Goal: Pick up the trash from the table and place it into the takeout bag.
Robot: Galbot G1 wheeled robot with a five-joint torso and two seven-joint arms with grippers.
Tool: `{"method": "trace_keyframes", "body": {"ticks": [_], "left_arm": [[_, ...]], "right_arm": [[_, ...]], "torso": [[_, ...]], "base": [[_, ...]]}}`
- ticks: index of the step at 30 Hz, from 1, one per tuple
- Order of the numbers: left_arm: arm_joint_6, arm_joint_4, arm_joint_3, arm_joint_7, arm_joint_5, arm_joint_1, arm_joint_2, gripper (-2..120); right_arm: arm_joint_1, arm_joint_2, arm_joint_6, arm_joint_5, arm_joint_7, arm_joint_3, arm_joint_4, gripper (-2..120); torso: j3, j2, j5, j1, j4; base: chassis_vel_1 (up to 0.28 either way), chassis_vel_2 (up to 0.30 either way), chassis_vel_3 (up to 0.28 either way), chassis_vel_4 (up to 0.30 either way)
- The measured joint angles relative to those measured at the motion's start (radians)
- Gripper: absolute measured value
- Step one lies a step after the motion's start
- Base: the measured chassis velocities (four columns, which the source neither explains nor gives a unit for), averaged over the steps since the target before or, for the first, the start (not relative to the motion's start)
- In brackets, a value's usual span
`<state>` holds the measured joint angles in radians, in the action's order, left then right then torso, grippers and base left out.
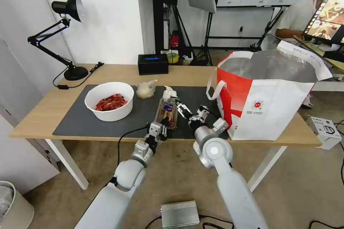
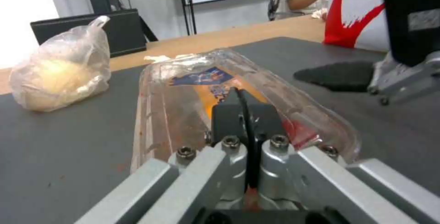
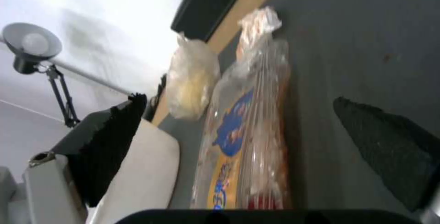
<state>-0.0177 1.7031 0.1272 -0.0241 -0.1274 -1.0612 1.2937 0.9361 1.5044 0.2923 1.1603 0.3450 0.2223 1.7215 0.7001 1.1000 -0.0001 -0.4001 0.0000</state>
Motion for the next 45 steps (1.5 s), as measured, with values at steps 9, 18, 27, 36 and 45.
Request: {"method": "trace_keyframes", "body": {"ticks": [9,18,27,36,45], "left_arm": [[0.003,0.000,0.002,0.000,0.002,-0.007,0.002,0],[0.003,0.003,0.004,0.001,0.003,-0.011,0.003,0],[0.004,-0.005,0.001,0.001,0.005,-0.009,0.012,3],[0.006,-0.005,-0.002,0.001,0.007,-0.013,0.018,5],[0.010,-0.006,0.002,0.000,0.007,-0.019,0.017,7]], "right_arm": [[-0.039,0.035,0.102,0.102,0.078,0.013,-0.005,100],[-0.060,0.052,0.142,0.126,0.115,0.027,-0.044,100],[-0.071,0.065,0.141,0.103,0.106,0.025,-0.073,100],[-0.082,0.067,0.136,0.082,0.101,0.019,-0.096,96],[-0.084,0.066,0.135,0.066,0.102,0.018,-0.116,62]], "torso": [[0.000,0.000,0.0000,0.000,0.0000],[0.000,0.000,0.0000,0.000,0.0000],[0.000,0.000,0.0000,0.000,-0.0001],[0.000,0.000,0.0000,0.000,-0.0002],[0.000,0.000,0.0000,0.000,-0.0004]], "base": [[0.000,0.000,0.000,0.000],[0.000,0.000,0.000,0.000],[0.000,0.000,0.000,0.000],[0.000,0.000,0.000,0.000],[0.000,0.000,0.000,0.000]]}}
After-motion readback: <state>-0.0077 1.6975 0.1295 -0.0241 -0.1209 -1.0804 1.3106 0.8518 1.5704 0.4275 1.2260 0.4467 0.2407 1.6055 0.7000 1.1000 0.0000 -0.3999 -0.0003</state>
